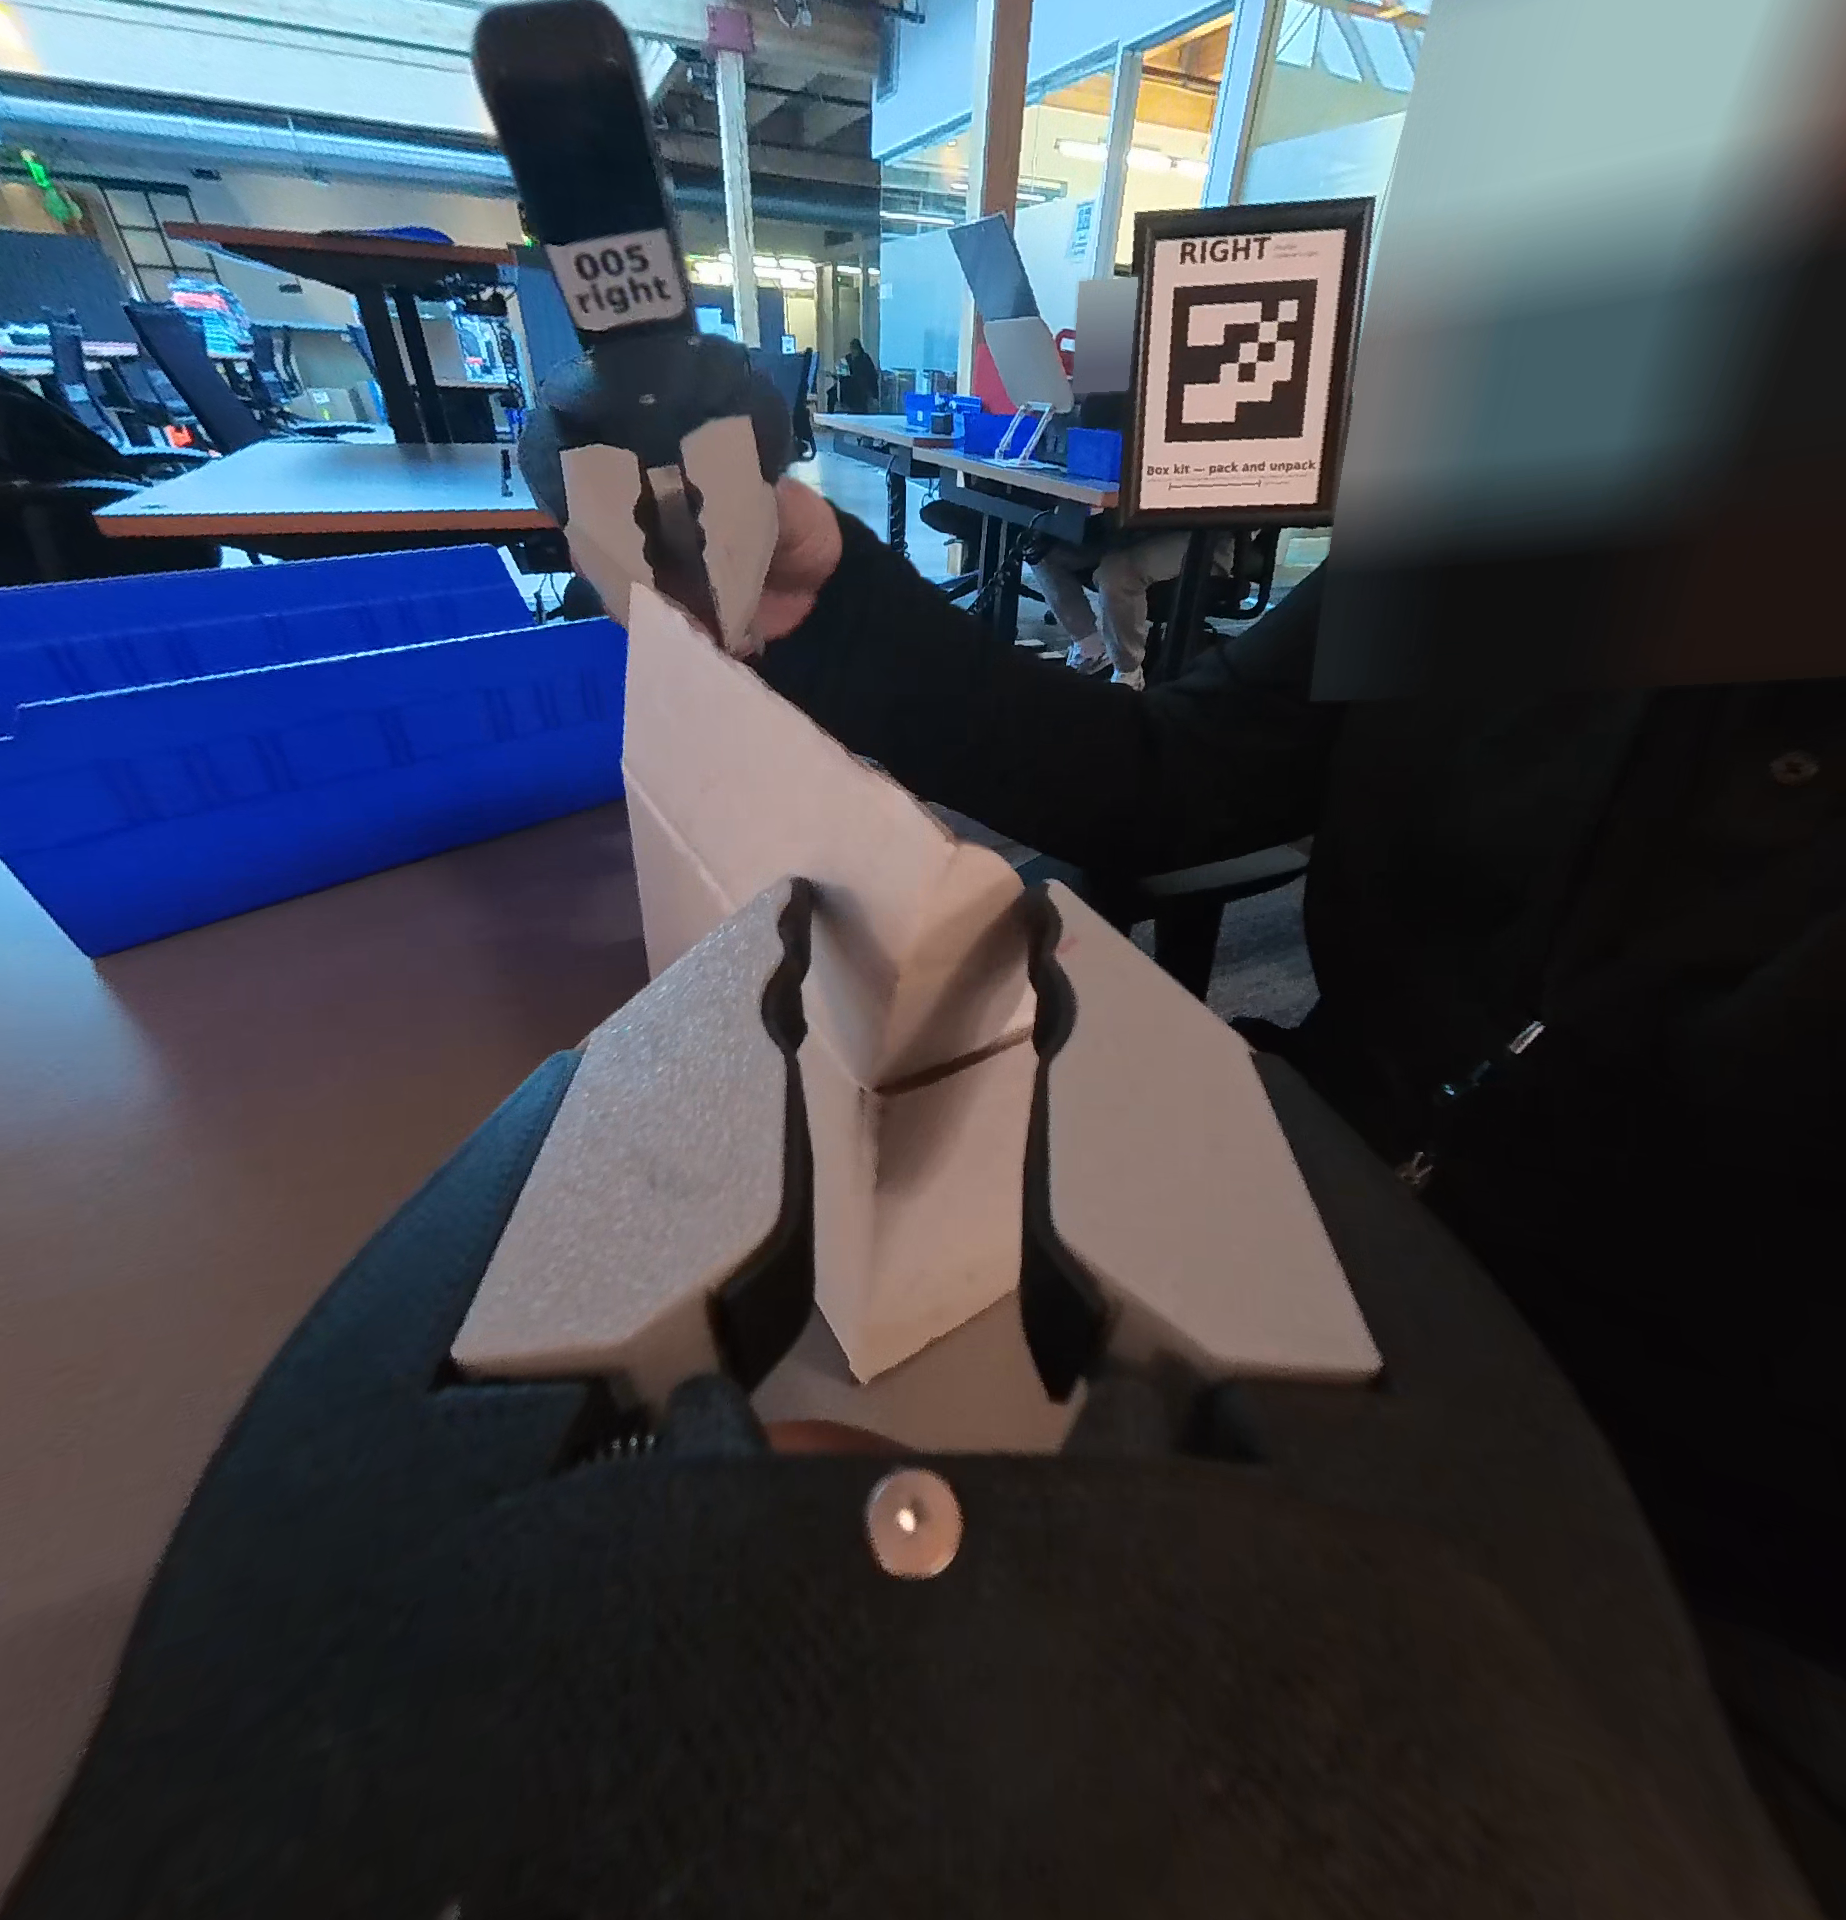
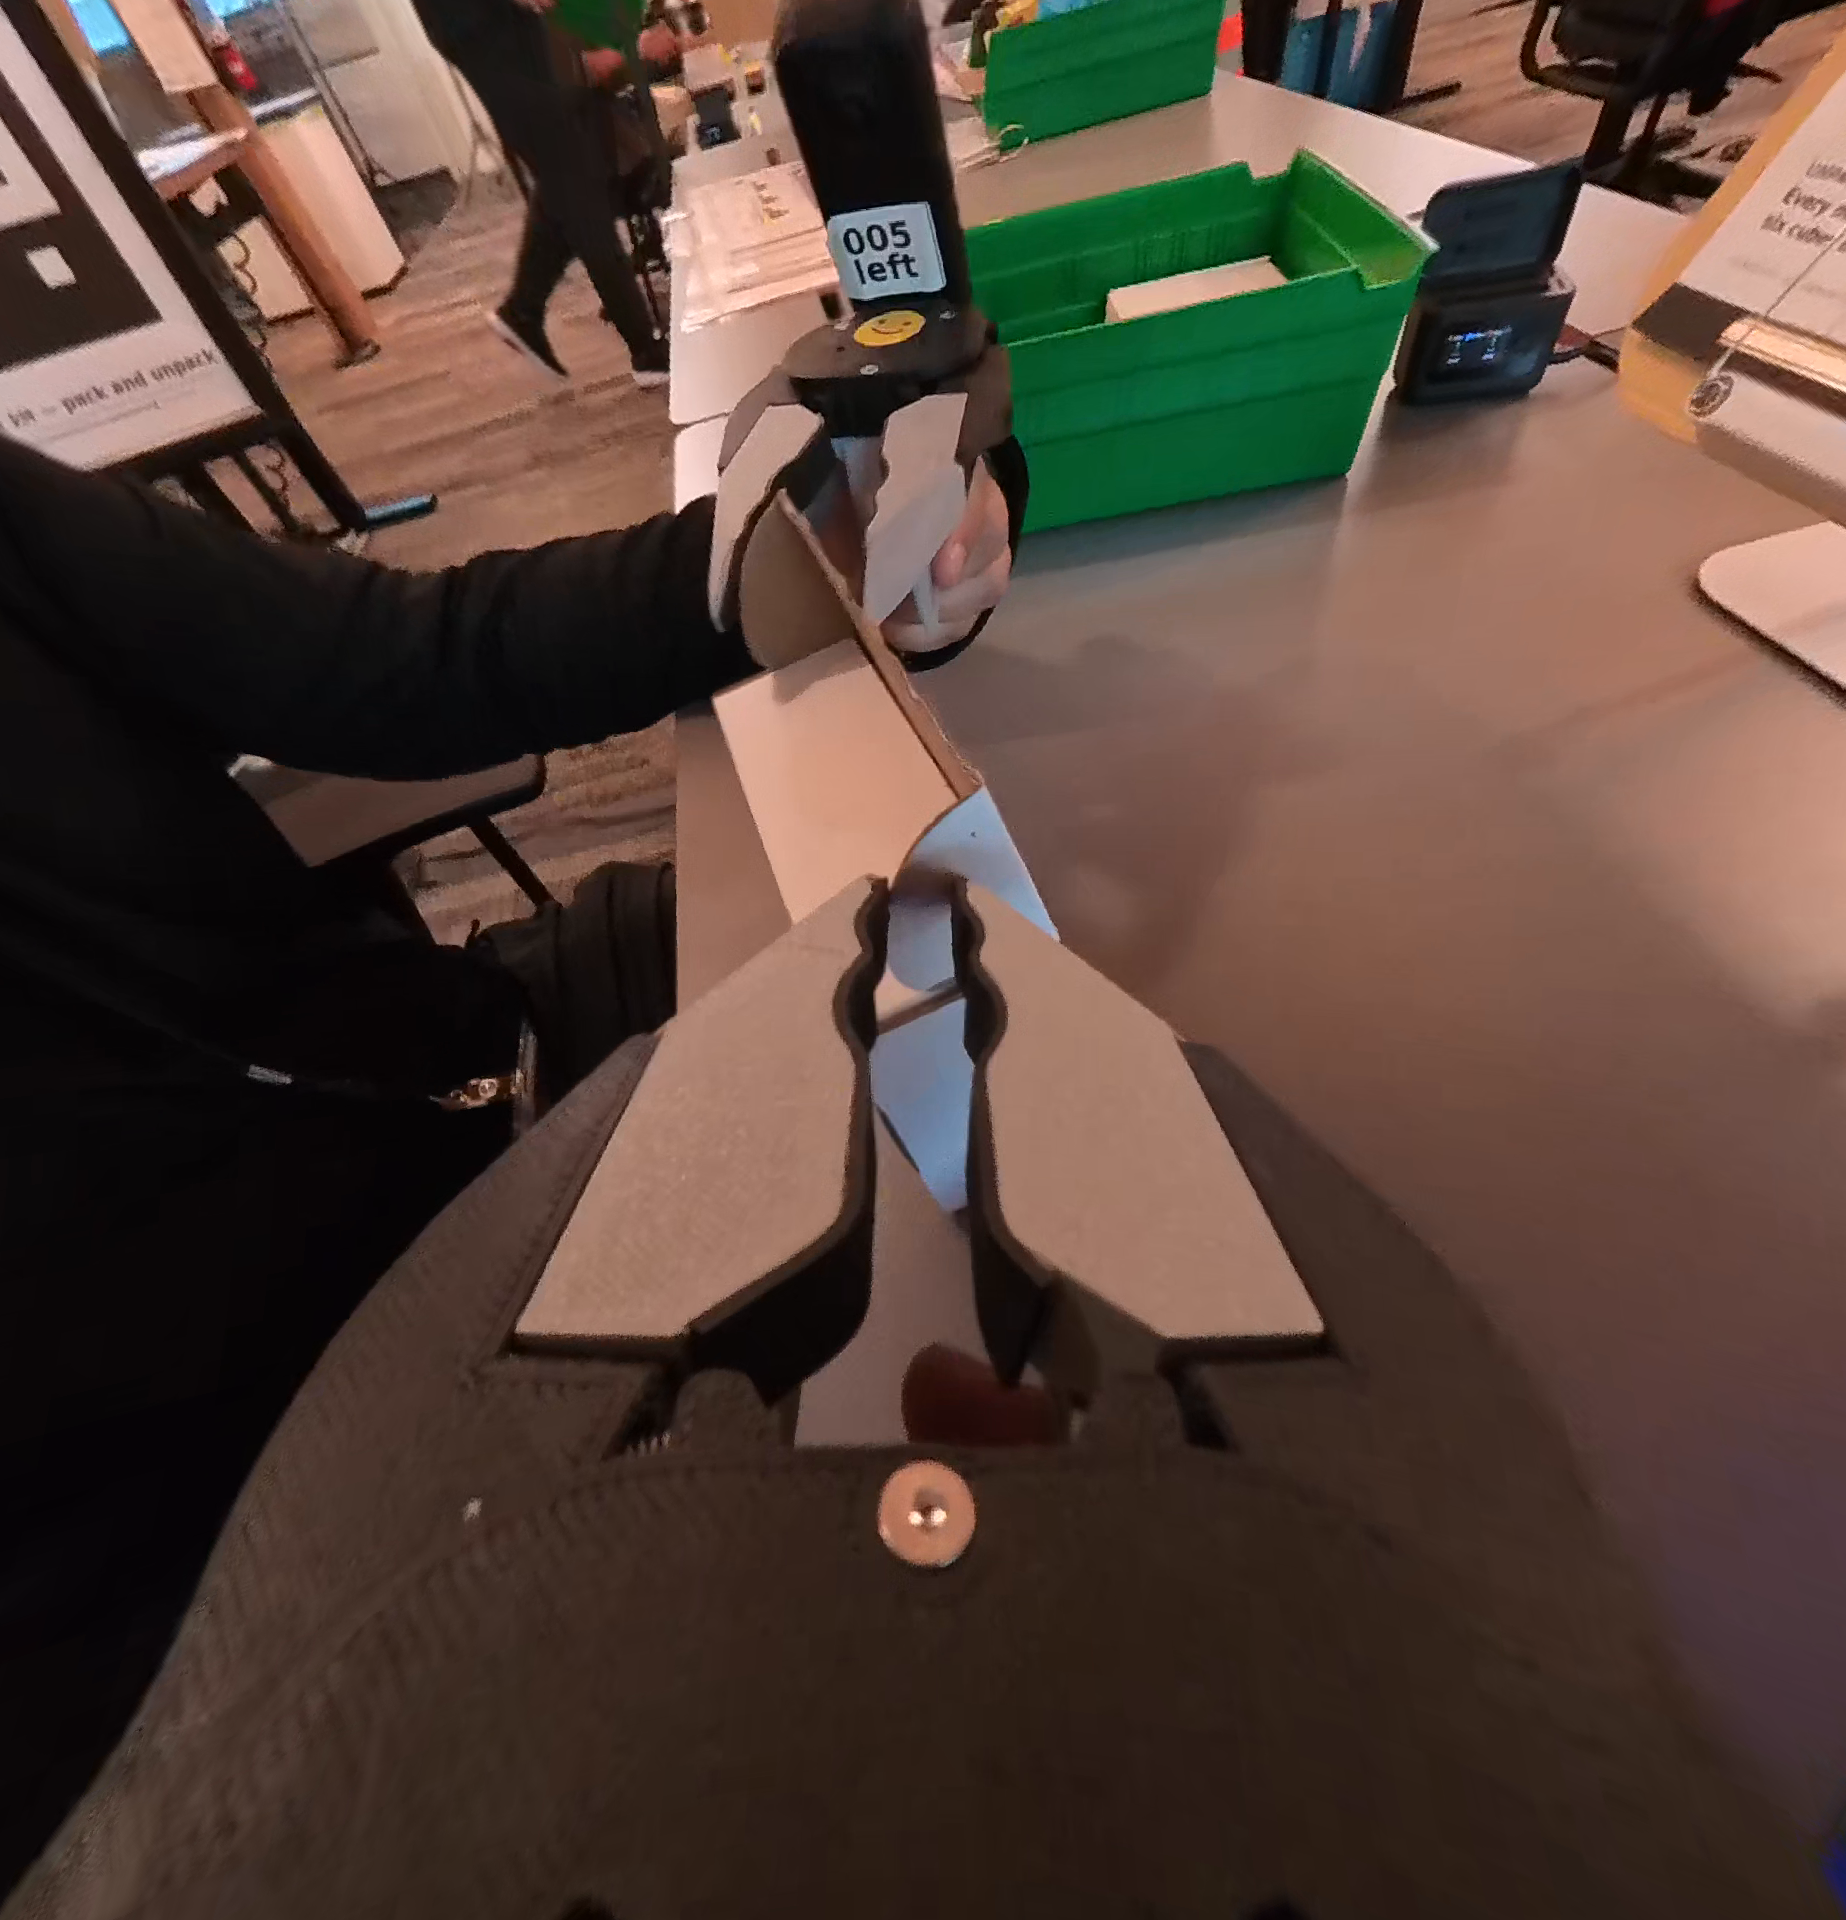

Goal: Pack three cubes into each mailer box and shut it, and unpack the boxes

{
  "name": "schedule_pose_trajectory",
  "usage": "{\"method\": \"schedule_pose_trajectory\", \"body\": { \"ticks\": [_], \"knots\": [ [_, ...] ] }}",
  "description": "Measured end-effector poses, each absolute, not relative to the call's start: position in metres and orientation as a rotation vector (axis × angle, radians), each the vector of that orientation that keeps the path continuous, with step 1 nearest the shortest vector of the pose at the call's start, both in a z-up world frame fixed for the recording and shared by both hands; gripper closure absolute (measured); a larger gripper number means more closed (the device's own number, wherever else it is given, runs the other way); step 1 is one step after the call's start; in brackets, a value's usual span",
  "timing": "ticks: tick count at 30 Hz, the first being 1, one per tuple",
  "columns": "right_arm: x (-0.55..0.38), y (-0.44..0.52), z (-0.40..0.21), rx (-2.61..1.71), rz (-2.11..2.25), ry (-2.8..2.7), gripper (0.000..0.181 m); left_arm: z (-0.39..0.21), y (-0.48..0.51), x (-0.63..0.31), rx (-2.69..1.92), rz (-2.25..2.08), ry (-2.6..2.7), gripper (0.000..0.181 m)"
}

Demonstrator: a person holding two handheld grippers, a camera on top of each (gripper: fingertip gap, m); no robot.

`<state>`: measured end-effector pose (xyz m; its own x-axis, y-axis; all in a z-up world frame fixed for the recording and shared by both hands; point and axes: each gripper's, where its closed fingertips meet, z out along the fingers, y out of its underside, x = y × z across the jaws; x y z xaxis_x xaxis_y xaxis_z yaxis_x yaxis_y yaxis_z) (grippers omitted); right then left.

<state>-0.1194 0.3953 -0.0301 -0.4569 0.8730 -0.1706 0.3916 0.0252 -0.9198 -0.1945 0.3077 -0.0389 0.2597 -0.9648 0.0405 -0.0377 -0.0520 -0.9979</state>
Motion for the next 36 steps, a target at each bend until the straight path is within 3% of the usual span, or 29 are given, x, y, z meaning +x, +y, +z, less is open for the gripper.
{"method": "schedule_pose_trajectory", "body": {
  "ticks": [6, 13, 20, 22, 25, 29, 36],
  "knots": [
    [-0.122, 0.398, -0.034, -1.314, 1.434, -1.860, 0.172, -0.039, 0.307, -0.194, -1.389, -1.028, 1.024, 0.139],
    [-0.107, 0.392, -0.066, -1.178, 1.152, -2.080, 0.181, -0.045, 0.304, -0.192, -1.391, -0.991, 1.069, 0.137],
    [-0.114, 0.397, -0.011, -1.072, 1.309, -1.821, 0.156, -0.015, 0.296, -0.202, -1.280, -1.068, 0.987, 0.133],
    [-0.121, 0.400, 0.000, -1.077, 1.347, -1.752, 0.152, -0.003, 0.294, -0.208, -1.224, -1.089, 0.945, 0.147],
    [-0.131, 0.396, 0.000, -1.098, 1.356, -1.747, 0.160, -0.003, 0.296, -0.211, -1.226, -1.073, 0.943, 0.181],
    [-0.140, 0.393, -0.029, -1.151, 1.203, -1.873, 0.172, -0.012, 0.295, -0.204, -1.272, -1.079, 0.984, 0.181],
    [-0.141, 0.387, -0.050, -1.115, 1.063, -1.986, 0.165, -0.026, 0.288, -0.186, -1.302, -1.103, 1.077, 0.181]
  ]
}}
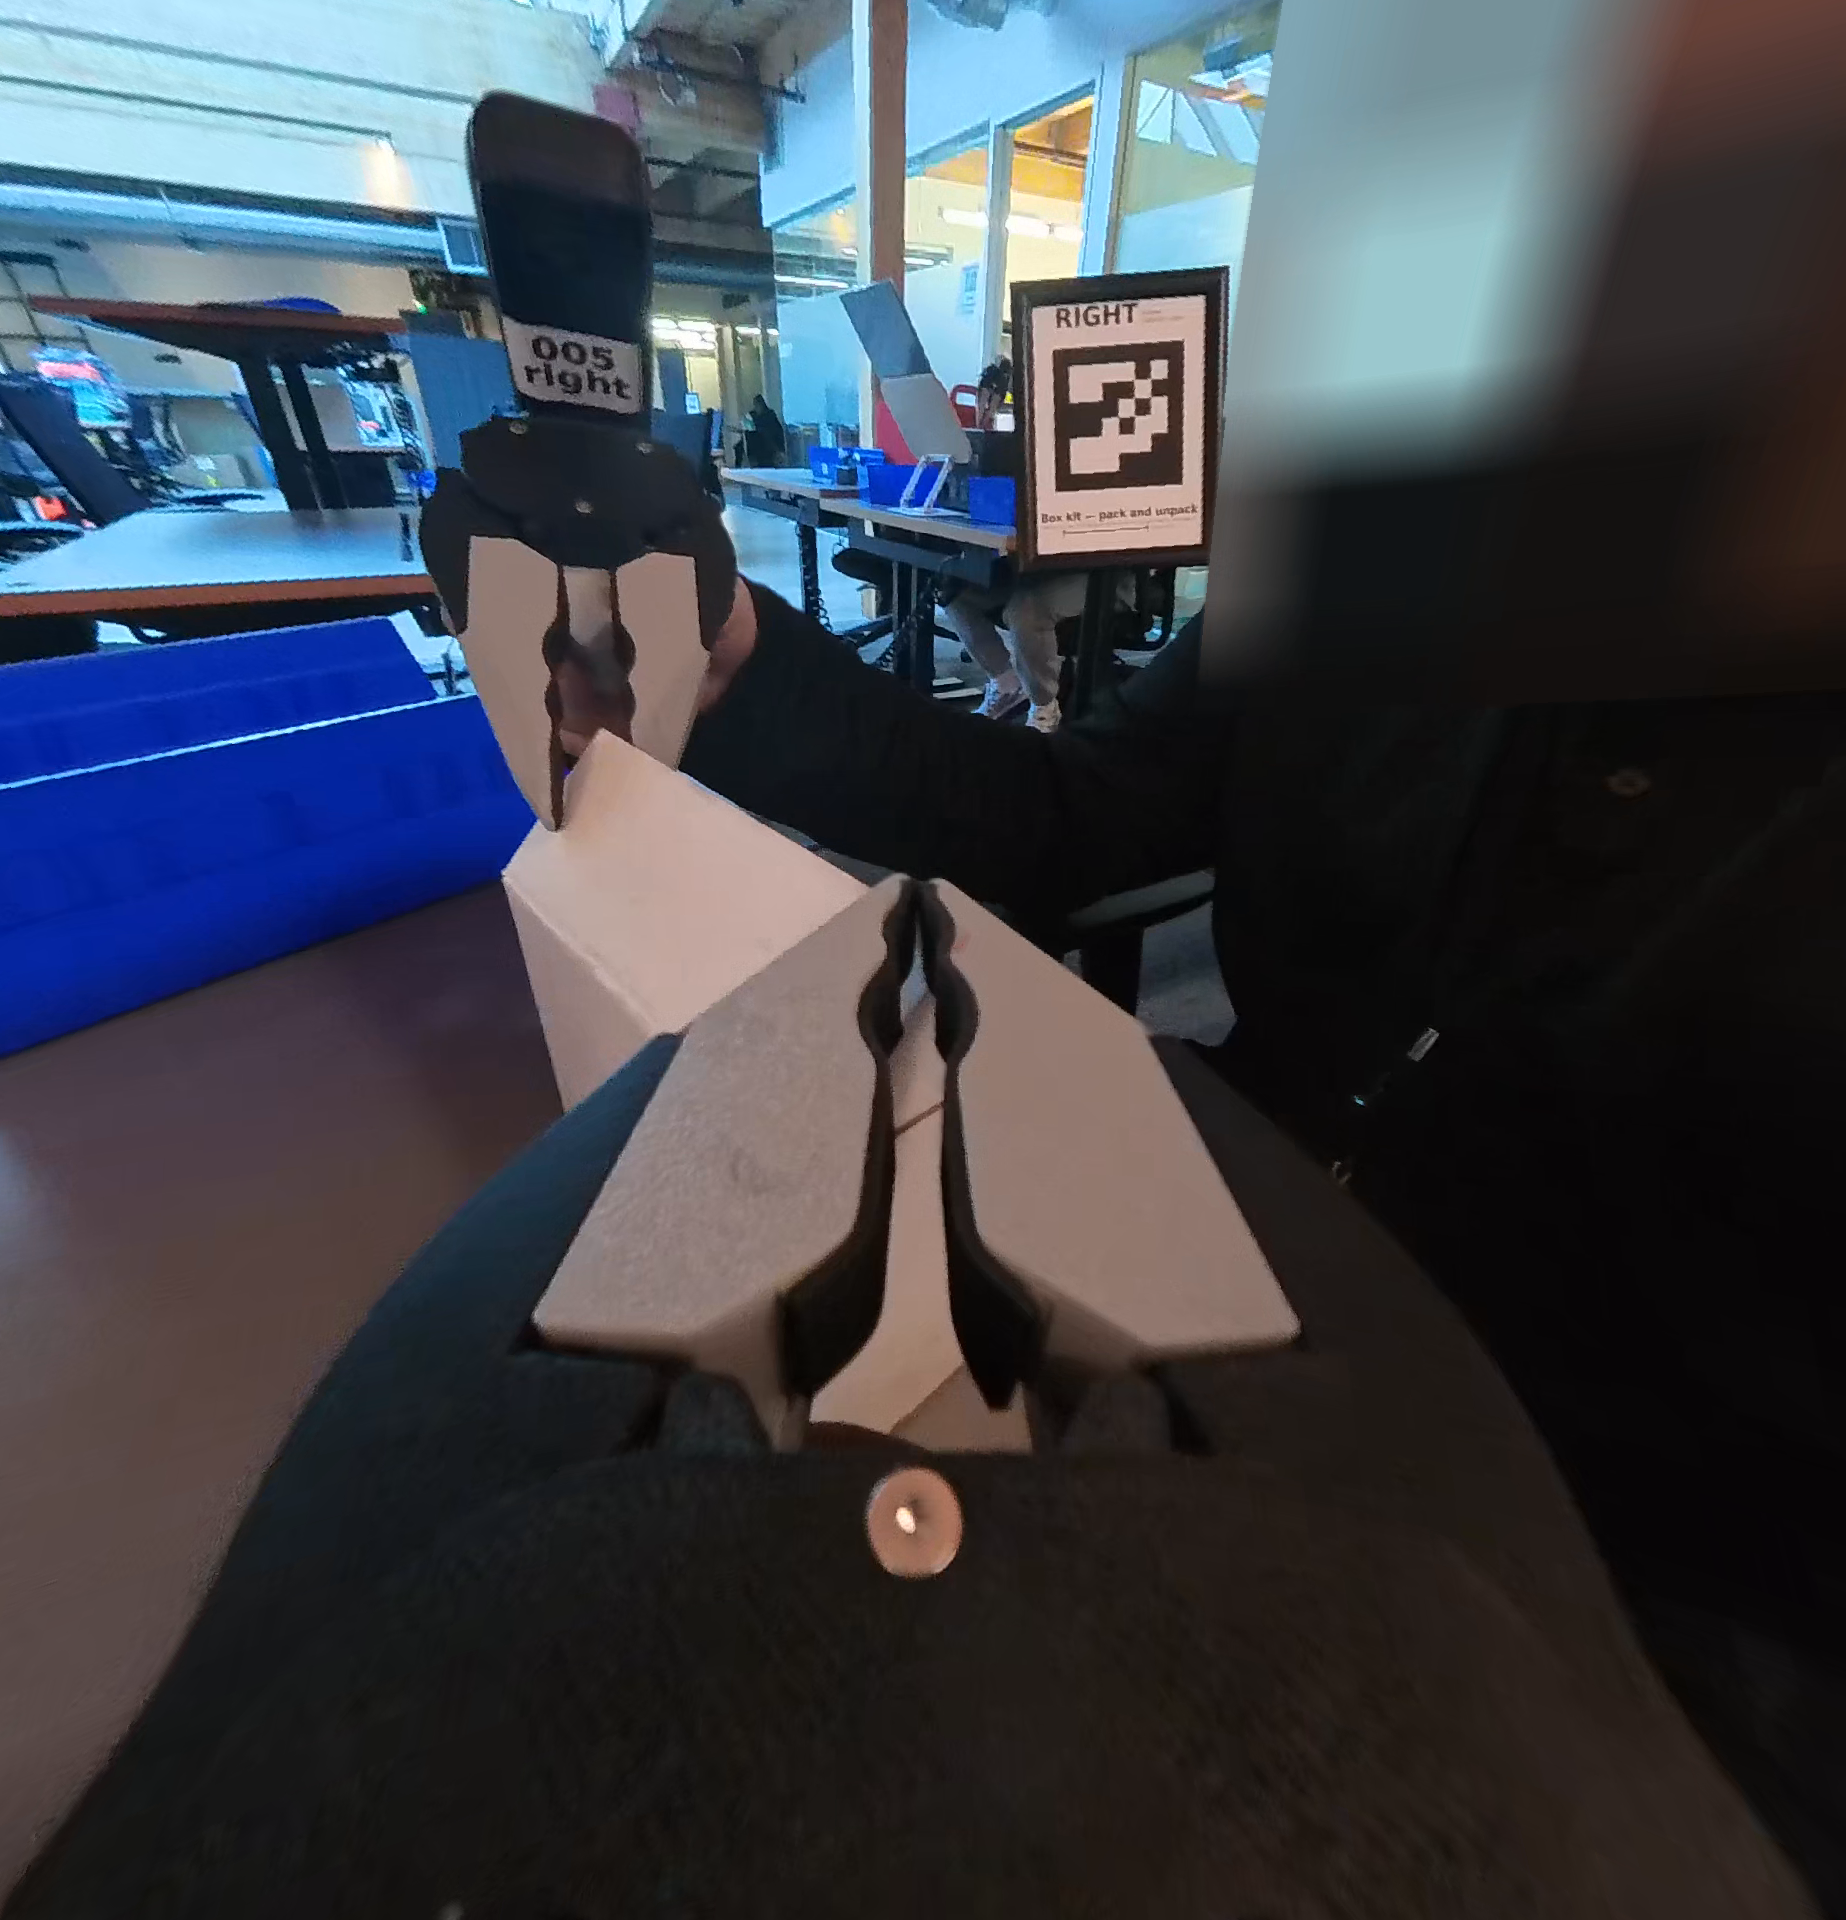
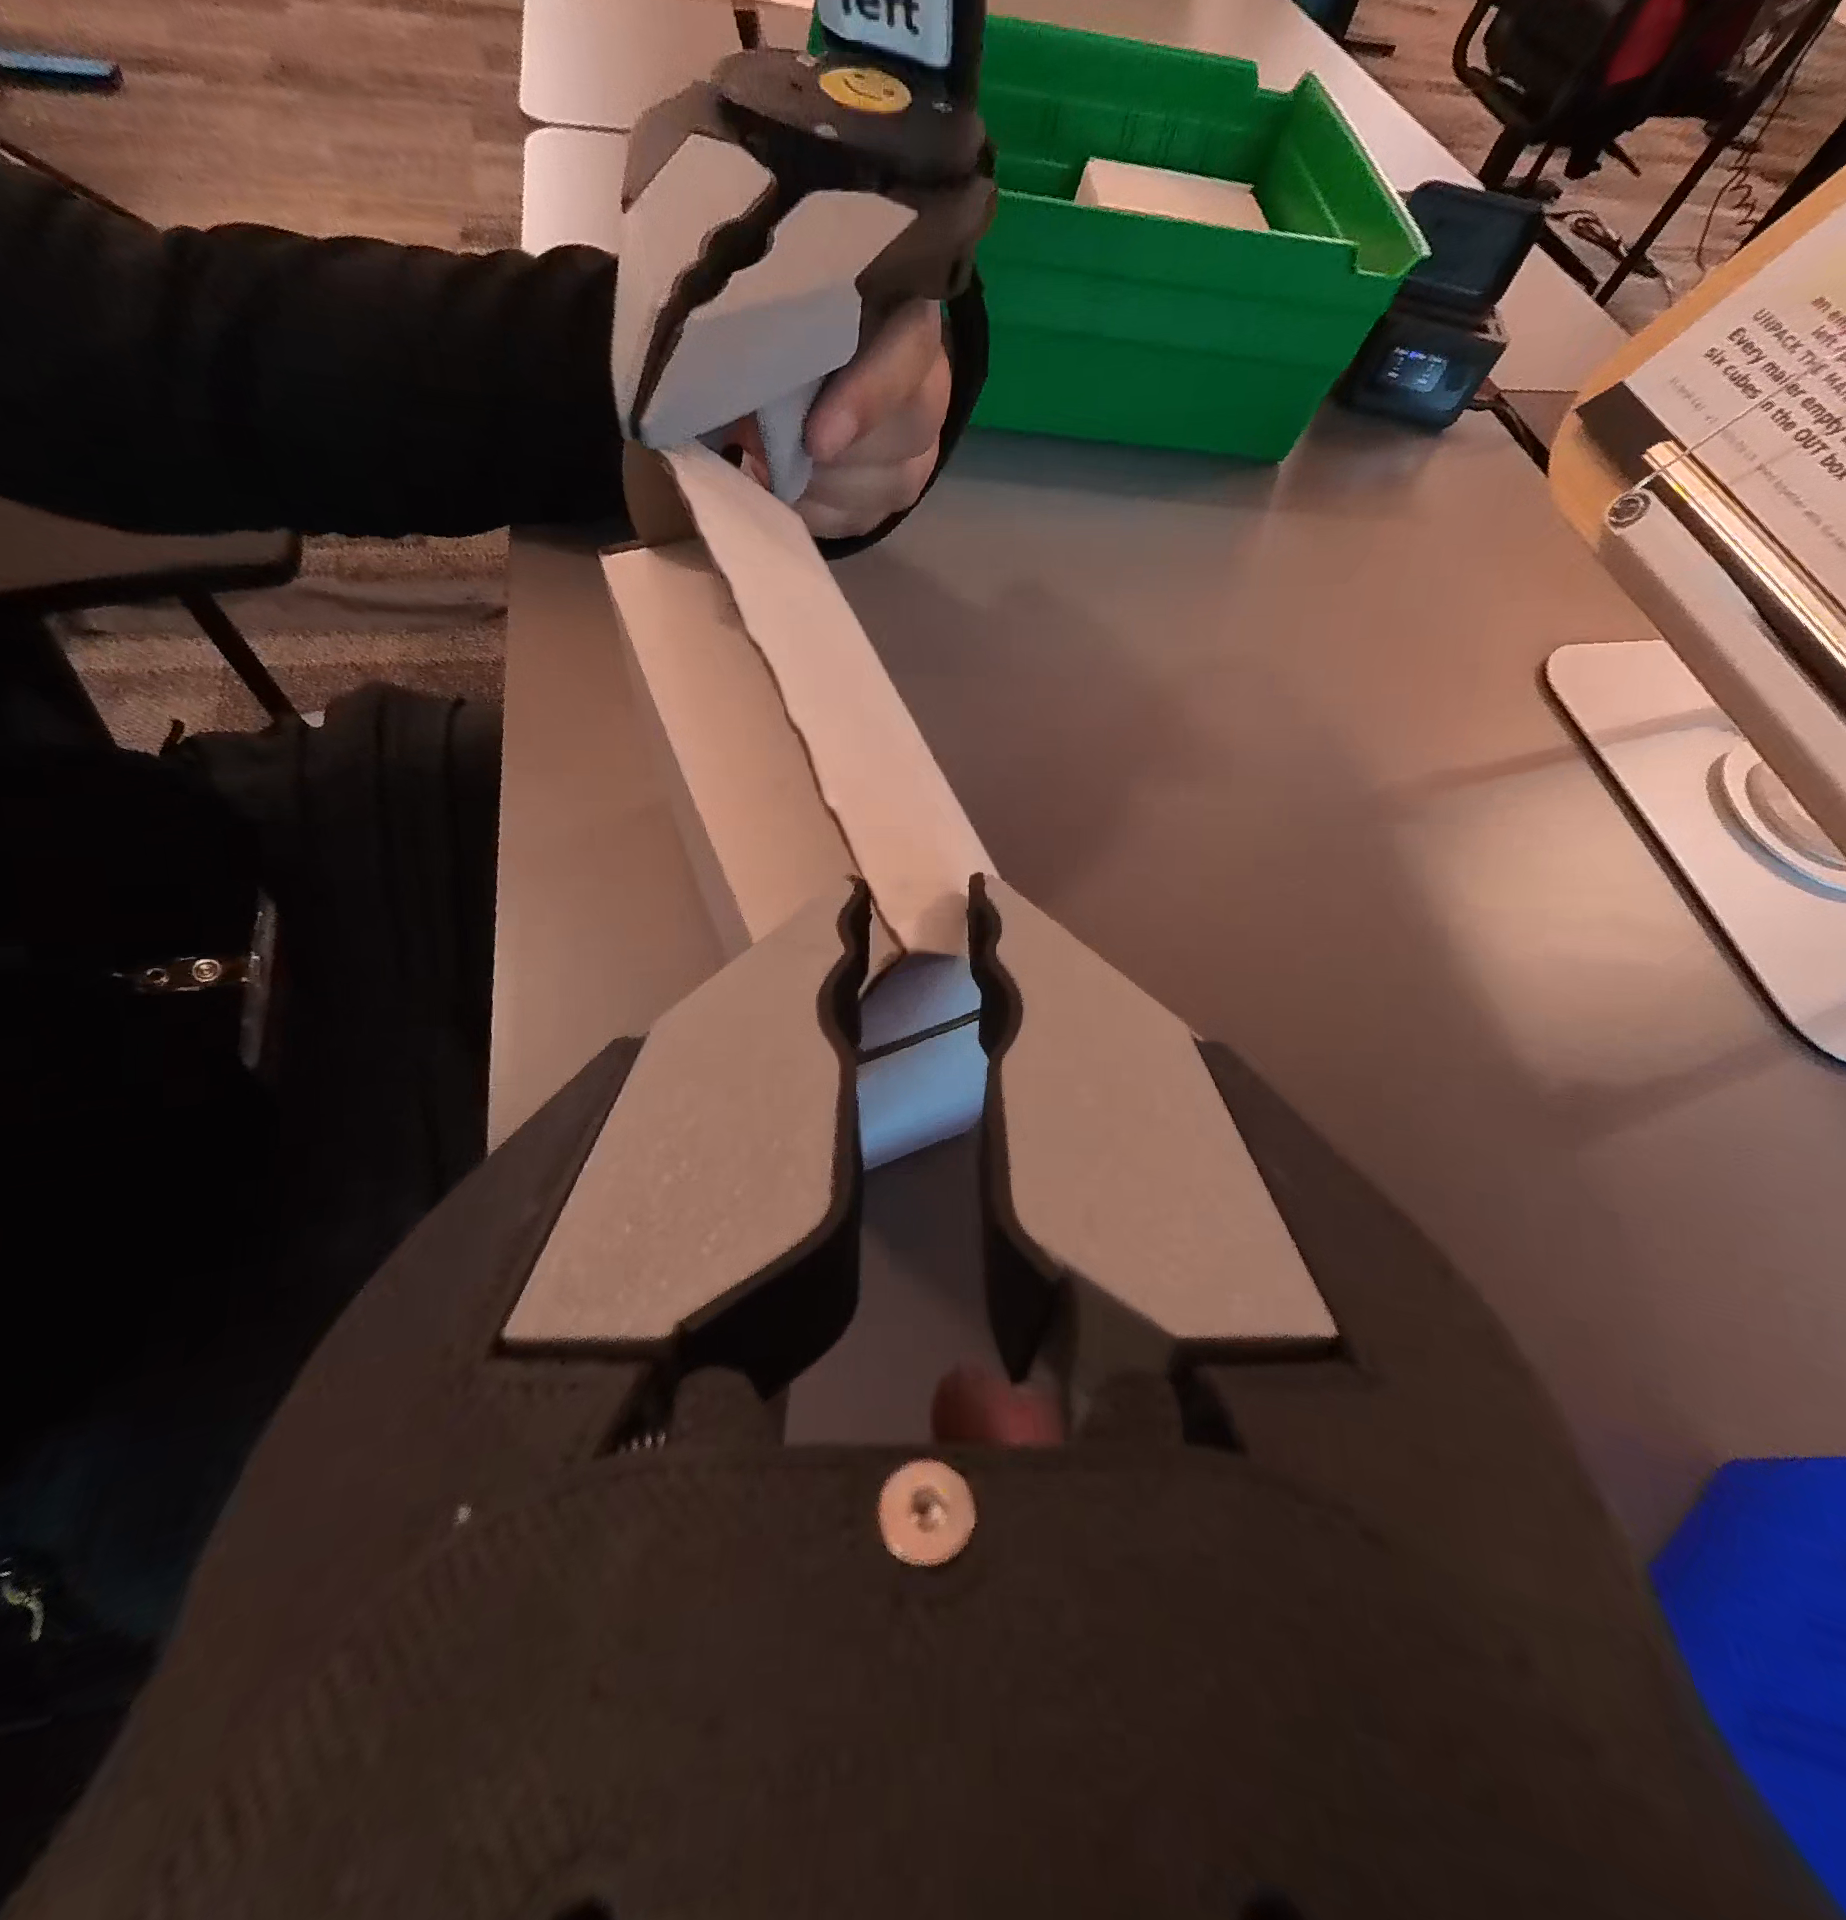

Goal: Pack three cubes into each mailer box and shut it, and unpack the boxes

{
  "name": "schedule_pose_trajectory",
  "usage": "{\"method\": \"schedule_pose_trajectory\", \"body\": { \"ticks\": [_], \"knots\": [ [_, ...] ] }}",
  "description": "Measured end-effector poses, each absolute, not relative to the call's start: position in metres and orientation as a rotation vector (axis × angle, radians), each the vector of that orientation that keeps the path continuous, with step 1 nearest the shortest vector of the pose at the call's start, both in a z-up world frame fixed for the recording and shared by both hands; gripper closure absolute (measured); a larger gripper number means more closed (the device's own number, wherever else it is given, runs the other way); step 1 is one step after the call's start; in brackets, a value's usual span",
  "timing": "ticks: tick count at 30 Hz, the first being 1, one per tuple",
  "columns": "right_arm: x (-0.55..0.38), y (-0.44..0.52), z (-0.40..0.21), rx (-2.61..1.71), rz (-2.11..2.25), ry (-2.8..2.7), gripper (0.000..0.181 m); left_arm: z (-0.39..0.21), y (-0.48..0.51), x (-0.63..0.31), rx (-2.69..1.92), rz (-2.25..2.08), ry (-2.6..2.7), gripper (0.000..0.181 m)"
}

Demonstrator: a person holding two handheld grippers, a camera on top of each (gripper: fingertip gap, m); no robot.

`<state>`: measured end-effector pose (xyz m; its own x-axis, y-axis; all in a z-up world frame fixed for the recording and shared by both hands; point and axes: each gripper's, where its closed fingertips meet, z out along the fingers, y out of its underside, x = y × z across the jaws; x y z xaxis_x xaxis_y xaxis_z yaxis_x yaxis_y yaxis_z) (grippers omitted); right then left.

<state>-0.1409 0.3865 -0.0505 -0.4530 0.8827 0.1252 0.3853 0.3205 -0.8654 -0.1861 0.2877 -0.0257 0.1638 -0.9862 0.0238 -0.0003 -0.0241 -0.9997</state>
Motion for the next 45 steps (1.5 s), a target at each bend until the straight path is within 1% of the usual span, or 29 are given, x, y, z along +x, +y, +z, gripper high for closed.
{"method": "schedule_pose_trajectory", "body": {
  "ticks": [5, 11, 13, 15, 16, 17, 18, 20, 23, 24, 27, 30, 32, 34, 39, 42, 45],
  "knots": [
    [-0.139, 0.384, -0.054, -1.117, 1.091, -2.002, 0.160, -0.034, 0.286, -0.182, -1.342, -1.132, 1.105, 0.181],
    [-0.130, 0.380, -0.060, -1.154, 1.140, -2.053, 0.145, -0.058, 0.286, -0.174, -1.486, -1.162, 1.138, 0.181],
    [-0.127, 0.379, -0.055, -1.134, 1.148, -2.054, 0.154, -0.057, 0.287, -0.174, -1.492, -1.189, 1.125, 0.181],
    [-0.126, 0.376, -0.033, -1.060, 1.241, -1.972, 0.157, -0.057, 0.287, -0.174, -1.489, -1.193, 1.123, 0.181],
    [-0.125, 0.372, -0.020, -1.024, 1.311, -1.929, 0.166, -0.057, 0.287, -0.174, -1.488, -1.194, 1.122, 0.181],
    [-0.122, 0.369, -0.009, -0.995, 1.377, -1.899, 0.181, -0.057, 0.287, -0.174, -1.487, -1.198, 1.121, 0.181],
    [-0.121, 0.368, -0.003, -0.990, 1.416, -1.880, 0.181, -0.057, 0.287, -0.174, -1.486, -1.204, 1.118, 0.181],
    [-0.124, 0.372, -0.010, -1.049, 1.377, -1.900, 0.181, -0.057, 0.287, -0.174, -1.484, -1.209, 1.116, 0.181],
    [-0.131, 0.386, -0.055, -1.189, 1.127, -2.024, 0.181, -0.056, 0.287, -0.174, -1.482, -1.210, 1.114, 0.181],
    [-0.134, 0.387, -0.061, -1.213, 1.096, -2.035, 0.181, -0.057, 0.287, -0.175, -1.484, -1.209, 1.115, 0.181],
    [-0.133, 0.384, -0.060, -1.210, 1.072, -2.067, 0.181, -0.057, 0.287, -0.175, -1.485, -1.199, 1.117, 0.181],
    [-0.130, 0.374, -0.047, -1.105, 1.129, -2.046, 0.181, -0.058, 0.287, -0.175, -1.489, -1.202, 1.116, 0.181],
    [-0.127, 0.387, -0.062, -1.223, 1.017, -2.068, 0.181, -0.058, 0.287, -0.175, -1.493, -1.205, 1.116, 0.181],
    [-0.123, 0.387, -0.062, -1.234, 1.028, -2.093, 0.181, -0.058, 0.287, -0.175, -1.496, -1.216, 1.111, 0.181],
    [-0.130, 0.356, -0.011, -0.959, 1.239, -1.949, 0.181, -0.058, 0.287, -0.175, -1.500, -1.219, 1.106, 0.181],
    [-0.139, 0.344, -0.037, -0.976, 1.101, -2.086, 0.181, -0.059, 0.287, -0.175, -1.516, -1.244, 1.092, 0.181],
    [-0.157, 0.324, -0.052, -0.958, 1.094, -2.142, 0.181, -0.060, 0.287, -0.175, -1.537, -1.232, 1.091, 0.181]
  ]
}}
